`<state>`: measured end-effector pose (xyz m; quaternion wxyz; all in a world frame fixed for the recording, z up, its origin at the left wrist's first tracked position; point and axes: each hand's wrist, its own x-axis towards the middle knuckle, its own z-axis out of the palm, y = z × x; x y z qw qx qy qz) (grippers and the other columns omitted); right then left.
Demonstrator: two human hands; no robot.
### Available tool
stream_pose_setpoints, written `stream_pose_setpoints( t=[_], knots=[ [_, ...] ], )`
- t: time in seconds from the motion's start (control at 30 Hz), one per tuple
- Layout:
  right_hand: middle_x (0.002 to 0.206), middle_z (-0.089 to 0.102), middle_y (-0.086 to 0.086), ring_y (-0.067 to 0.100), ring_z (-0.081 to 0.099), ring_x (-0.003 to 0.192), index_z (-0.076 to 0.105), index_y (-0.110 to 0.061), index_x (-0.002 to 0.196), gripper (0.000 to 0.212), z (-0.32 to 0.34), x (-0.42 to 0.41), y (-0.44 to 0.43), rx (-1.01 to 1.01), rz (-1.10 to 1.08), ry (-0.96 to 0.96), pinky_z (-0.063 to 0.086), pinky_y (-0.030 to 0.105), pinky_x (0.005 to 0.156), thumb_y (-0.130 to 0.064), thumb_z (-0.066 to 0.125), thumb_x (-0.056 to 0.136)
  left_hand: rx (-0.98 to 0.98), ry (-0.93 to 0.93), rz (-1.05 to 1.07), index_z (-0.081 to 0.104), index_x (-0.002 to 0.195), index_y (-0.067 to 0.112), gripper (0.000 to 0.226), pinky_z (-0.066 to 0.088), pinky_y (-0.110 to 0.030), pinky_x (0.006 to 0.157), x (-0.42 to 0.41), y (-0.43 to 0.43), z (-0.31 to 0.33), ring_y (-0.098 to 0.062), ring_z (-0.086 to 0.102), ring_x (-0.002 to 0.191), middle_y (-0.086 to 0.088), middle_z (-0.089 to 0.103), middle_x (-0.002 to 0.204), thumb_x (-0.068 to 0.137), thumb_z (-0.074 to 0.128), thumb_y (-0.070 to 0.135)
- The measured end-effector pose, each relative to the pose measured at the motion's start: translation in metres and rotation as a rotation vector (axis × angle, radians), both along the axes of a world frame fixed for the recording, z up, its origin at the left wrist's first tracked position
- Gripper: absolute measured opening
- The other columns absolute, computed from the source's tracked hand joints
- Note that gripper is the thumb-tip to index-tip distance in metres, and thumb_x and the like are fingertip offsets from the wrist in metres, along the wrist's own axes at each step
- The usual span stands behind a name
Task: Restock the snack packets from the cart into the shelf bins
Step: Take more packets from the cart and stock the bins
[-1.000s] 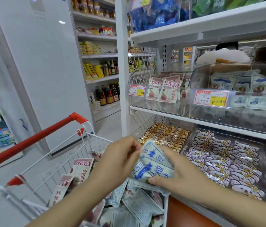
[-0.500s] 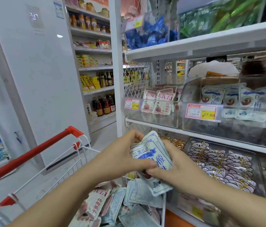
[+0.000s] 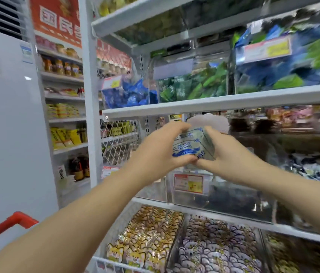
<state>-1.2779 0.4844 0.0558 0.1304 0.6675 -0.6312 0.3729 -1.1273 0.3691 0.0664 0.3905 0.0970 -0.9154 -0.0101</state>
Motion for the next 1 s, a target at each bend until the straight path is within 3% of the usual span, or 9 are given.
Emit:
stream_pose_setpoints(
  t=[0.13,0.27,0.33,0.43,0.57,0.67,0.83,0.97,1.0],
  knots=[
    [0.093,0.057,-0.026,-0.008,0.056,0.082,0.048,-0.040,0.105,0.043,0.016,-0.038,-0.004,0.136,-0.103,0.063,0.043,0.006,0.071,-0.035,0.080,0.076,0.067,-0.114,-0.046,0.053,0.131,0.027,0.059,0.046,-0.029,0.097,-0.048,-0.017,0.006,-0.006,0.055,0.114,0.011,0.061,0.126,0.081,0.081,0.039],
    [0.089,0.069,-0.010,0.001,0.066,0.074,0.060,-0.030,0.099,0.037,0.025,-0.083,-0.018,0.376,-0.169,0.063,0.055,0.020,0.067,-0.035,0.086,0.073,0.134,-0.231,-0.090,0.054,0.122,0.025,0.055,0.048,-0.032,0.091,-0.095,-0.036,0.007,-0.011,0.060,0.105,0.008,0.065,0.119,0.079,0.083,0.041],
    [0.090,0.071,-0.006,0.008,0.069,0.074,0.062,-0.028,0.101,0.037,0.030,-0.107,-0.024,0.555,-0.235,0.101,0.060,0.033,0.070,-0.040,0.085,0.074,0.142,-0.316,-0.087,0.053,0.124,0.026,0.057,0.050,-0.033,0.088,-0.118,-0.046,0.007,-0.012,0.060,0.102,0.007,0.064,0.119,0.079,0.082,0.045],
    [0.092,0.067,-0.011,0.005,0.062,0.079,0.064,-0.025,0.104,0.041,0.039,-0.143,-0.030,0.715,-0.357,0.312,0.050,0.024,0.070,-0.046,0.082,0.075,0.106,-0.440,-0.100,0.051,0.129,0.027,0.062,0.049,-0.033,0.093,-0.153,-0.059,0.002,-0.013,0.057,0.110,0.007,0.061,0.128,0.079,0.081,0.048],
    [0.117,0.066,-0.007,0.013,0.063,0.098,0.057,-0.026,0.127,0.057,0.045,-0.178,-0.031,0.842,-0.458,0.340,0.052,0.029,0.088,-0.048,0.079,0.079,0.097,-0.567,-0.123,0.047,0.141,0.017,0.075,0.044,-0.028,0.097,-0.194,-0.066,-0.010,-0.016,0.053,0.121,0.001,0.054,0.142,0.081,0.079,0.049],
    [0.122,0.065,0.000,0.018,0.065,0.100,0.052,-0.021,0.134,0.062,0.046,-0.192,-0.034,0.906,-0.470,0.281,0.054,0.030,0.085,-0.037,0.081,0.081,0.133,-0.602,-0.157,0.047,0.142,0.019,0.077,0.044,-0.027,0.096,-0.219,-0.064,-0.014,-0.016,0.055,0.122,0.003,0.056,0.143,0.080,0.079,0.051],
    [0.107,0.066,-0.007,0.015,0.063,0.096,0.059,-0.022,0.114,0.053,0.045,-0.202,-0.043,1.037,-0.476,0.348,0.053,0.027,0.085,-0.041,0.086,0.072,0.163,-0.701,-0.208,0.040,0.149,0.023,0.084,0.044,-0.033,0.107,-0.250,-0.057,-0.022,-0.017,0.053,0.127,0.005,0.053,0.146,0.080,0.081,0.048],
    [0.104,0.064,-0.012,0.012,0.059,0.098,0.063,-0.022,0.112,0.048,0.047,-0.208,-0.048,1.163,-0.479,0.327,0.046,0.024,0.092,-0.041,0.085,0.074,0.203,-0.716,-0.234,0.025,0.158,0.023,0.095,0.036,-0.027,0.112,-0.267,-0.058,-0.027,-0.016,0.044,0.139,0.004,0.038,0.160,0.083,0.079,0.046],
    [0.097,0.065,-0.014,0.013,0.059,0.097,0.063,-0.021,0.104,0.044,0.047,-0.209,-0.050,1.159,-0.492,0.333,0.046,0.023,0.089,-0.043,0.085,0.074,0.204,-0.711,-0.239,0.025,0.158,0.022,0.095,0.036,-0.025,0.111,-0.271,-0.058,-0.028,-0.016,0.043,0.140,0.003,0.036,0.161,0.083,0.079,0.045]
  ],
)
